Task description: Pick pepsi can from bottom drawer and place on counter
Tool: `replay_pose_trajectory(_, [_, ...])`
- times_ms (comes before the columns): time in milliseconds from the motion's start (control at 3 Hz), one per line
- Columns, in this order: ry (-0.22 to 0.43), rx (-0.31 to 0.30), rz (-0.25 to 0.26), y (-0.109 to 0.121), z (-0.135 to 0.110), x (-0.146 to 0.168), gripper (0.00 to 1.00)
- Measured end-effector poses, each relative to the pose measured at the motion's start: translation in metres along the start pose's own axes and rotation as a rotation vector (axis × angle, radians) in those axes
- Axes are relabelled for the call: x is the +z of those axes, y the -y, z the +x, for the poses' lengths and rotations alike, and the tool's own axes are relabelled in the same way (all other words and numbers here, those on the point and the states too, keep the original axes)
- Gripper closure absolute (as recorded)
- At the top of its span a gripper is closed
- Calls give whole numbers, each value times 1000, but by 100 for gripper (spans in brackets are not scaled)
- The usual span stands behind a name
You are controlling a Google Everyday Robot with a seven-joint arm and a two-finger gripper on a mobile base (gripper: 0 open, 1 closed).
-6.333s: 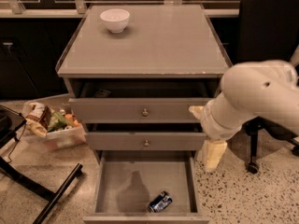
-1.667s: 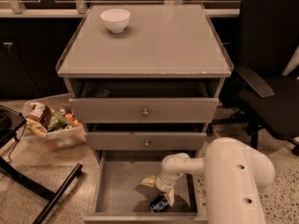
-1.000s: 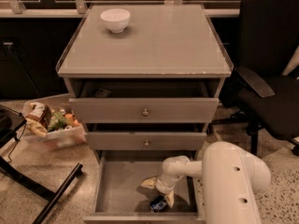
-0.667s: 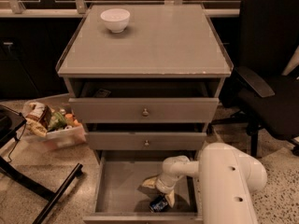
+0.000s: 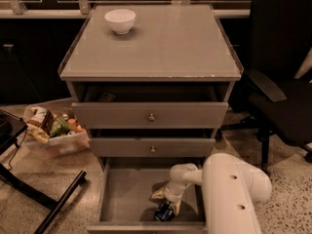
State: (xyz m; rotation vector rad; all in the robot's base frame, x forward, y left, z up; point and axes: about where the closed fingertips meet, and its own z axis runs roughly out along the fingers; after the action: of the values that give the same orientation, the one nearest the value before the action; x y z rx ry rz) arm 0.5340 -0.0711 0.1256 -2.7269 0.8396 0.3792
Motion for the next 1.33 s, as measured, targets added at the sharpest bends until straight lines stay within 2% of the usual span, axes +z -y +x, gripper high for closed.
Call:
replay_pose_trajectory(667, [16,1,-2,-2,6,3,65])
replay_pose_trajectory(1000, [28,11,15,-3,6,-1,89])
replay_pose_trajectory(1333, [24,11,52,-4,4,-21,100])
